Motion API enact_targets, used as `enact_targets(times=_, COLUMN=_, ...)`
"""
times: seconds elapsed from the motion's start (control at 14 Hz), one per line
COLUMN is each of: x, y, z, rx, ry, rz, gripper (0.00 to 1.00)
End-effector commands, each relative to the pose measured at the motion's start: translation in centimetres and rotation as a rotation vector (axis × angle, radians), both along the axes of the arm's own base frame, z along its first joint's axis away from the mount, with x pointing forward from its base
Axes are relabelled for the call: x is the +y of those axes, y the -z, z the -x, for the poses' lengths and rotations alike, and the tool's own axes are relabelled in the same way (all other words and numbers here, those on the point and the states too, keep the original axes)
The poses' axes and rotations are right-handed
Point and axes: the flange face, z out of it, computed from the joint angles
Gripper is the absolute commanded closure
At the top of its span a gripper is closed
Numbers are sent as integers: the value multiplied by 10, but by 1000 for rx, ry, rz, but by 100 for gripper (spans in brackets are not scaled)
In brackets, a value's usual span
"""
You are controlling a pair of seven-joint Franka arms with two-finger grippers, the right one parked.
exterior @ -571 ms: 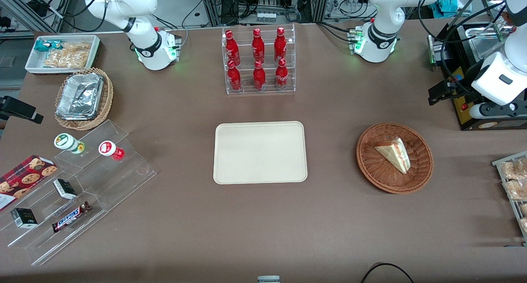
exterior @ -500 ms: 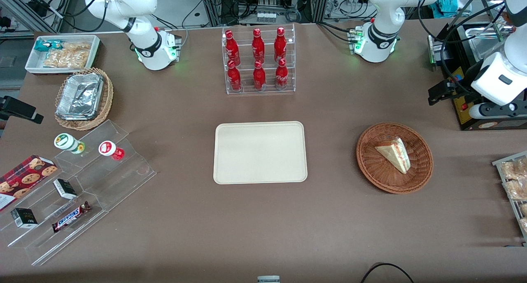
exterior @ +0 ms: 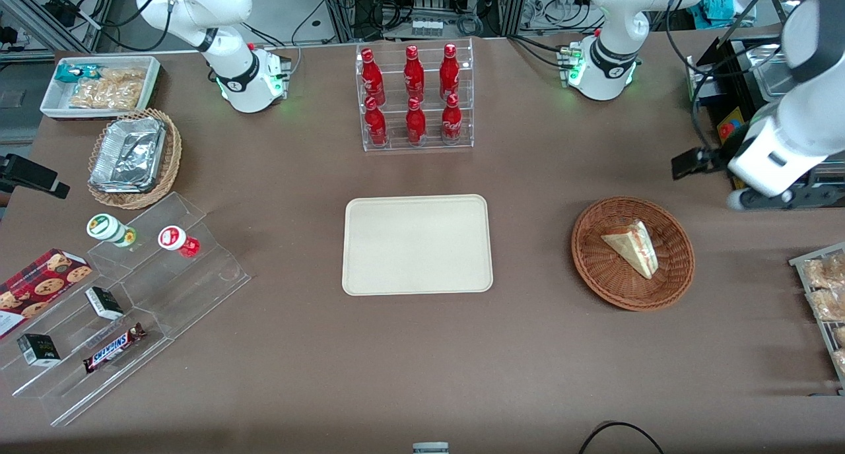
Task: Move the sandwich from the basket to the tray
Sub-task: 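Lower the left gripper into the wicker basket and grasp the wrapped sandwich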
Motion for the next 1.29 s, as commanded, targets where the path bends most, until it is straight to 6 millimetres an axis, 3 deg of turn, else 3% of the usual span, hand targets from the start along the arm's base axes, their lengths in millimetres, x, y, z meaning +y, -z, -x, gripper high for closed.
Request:
enact_targets(times=0.0, x=2, y=66, z=5, rx=-27, ry=-8, rz=-7, gripper=0)
enact_targets(times=0.21, x=4, y=134, z=14, rx=-91, ry=-14, rz=-2, gripper=0)
enact_targets(times=0.36, x=7, y=176, z=28, rx=-162, ry=-142, rz=-9, gripper=0)
enact_targets(times=0.79, x=10, y=222, z=34, rx=-123, ry=-648, rz=-75, gripper=0)
enact_targets(times=1.21, x=22, y=290, z=24, rx=-112, ry=-765, rz=-88, gripper=1)
